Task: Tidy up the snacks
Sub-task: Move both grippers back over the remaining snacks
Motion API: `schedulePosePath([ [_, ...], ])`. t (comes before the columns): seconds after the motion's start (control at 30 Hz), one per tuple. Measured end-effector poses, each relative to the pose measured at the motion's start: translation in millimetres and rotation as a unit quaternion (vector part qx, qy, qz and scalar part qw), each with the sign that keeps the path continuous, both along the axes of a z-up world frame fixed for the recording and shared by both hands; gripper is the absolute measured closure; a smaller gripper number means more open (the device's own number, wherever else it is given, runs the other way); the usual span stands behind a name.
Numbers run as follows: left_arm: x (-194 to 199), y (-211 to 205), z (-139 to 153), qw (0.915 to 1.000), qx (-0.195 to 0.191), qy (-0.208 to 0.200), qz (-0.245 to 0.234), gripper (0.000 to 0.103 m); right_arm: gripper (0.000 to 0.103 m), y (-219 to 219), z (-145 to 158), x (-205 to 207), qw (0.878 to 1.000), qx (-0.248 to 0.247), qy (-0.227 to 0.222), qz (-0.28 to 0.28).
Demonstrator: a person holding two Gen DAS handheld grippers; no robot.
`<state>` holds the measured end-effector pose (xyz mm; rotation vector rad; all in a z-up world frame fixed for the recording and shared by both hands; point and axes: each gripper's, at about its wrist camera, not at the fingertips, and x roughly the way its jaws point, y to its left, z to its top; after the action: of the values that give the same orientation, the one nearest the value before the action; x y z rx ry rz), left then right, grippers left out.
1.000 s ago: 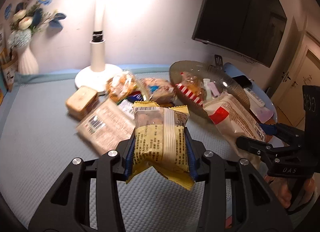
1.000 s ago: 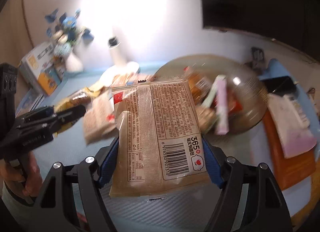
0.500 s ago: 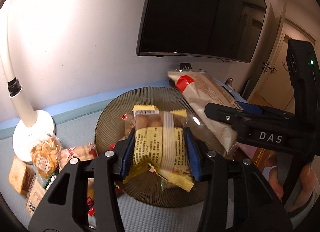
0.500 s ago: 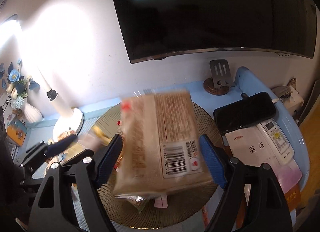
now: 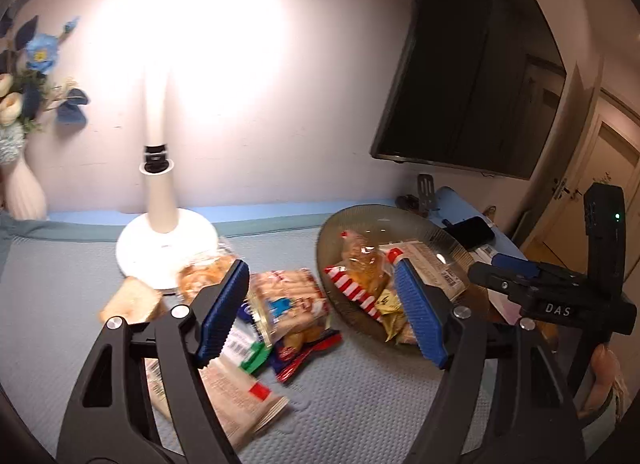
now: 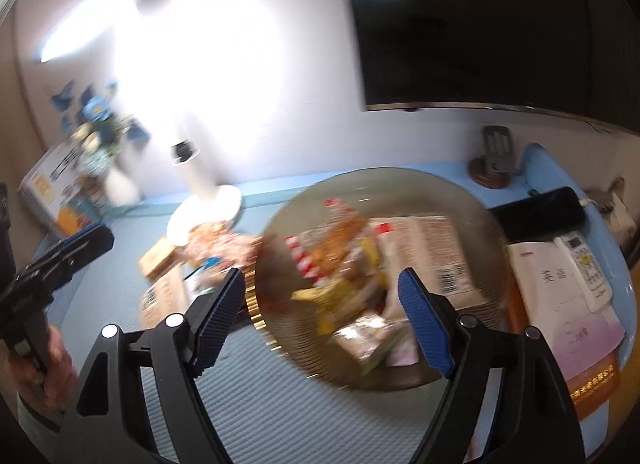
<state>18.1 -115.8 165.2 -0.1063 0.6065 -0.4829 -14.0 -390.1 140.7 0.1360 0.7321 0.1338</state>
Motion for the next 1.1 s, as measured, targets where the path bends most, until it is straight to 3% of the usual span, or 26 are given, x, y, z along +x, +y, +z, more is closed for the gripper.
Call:
schedulePosePath([
  [0.13, -24.6, 60.9, -12.1, 0.9978, -0.008, 0.006, 0.066, 0.026, 0.023, 51.9, -15.4, -16.6, 0.998, -0.014, 0.002, 0.054],
  [0.23, -33.4, 105.7, -43.0, 0.9924, -0.023, 0.042, 0.114, 0.023, 0.023, 88.9, -46.6, -19.9, 0.995, -0.025, 0.031, 0.093],
  [0.37, -33.7, 141.9, -98.0, 0.9764, 0.039, 0.08, 0.197, 0.024, 0.023, 130.8, -90.2, -20.6, 0.987, -0.079, 0.053, 0.133],
  [0.43, -33.0, 156.1, -119.7, 0.9722, 0.033, 0.102, 0.208, 0.024, 0.023, 139.1, -107.3, -16.1, 0.984, -0.091, 0.064, 0.139],
  [0.53, -30.9, 161.4, -135.9, 0.9682, 0.034, 0.109, 0.223, 0.024, 0.023, 134.5, -121.3, -7.2, 0.986, -0.064, 0.083, 0.133],
  [0.7, -34.9, 153.6, -132.0, 0.968, 0.054, 0.09, 0.228, 0.023, 0.023, 118.1, -136.5, -1.0, 0.987, -0.024, 0.108, 0.118],
  [0.77, -35.7, 151.0, -132.1, 0.9683, 0.062, 0.088, 0.225, 0.023, 0.016, 118.5, -131.2, -3.4, 0.988, -0.031, 0.097, 0.117],
  [1.1, -34.6, 146.2, -134.6, 0.9678, 0.079, 0.092, 0.221, 0.02, 0.014, 123.3, -134.8, -0.4, 0.987, -0.046, 0.099, 0.121],
])
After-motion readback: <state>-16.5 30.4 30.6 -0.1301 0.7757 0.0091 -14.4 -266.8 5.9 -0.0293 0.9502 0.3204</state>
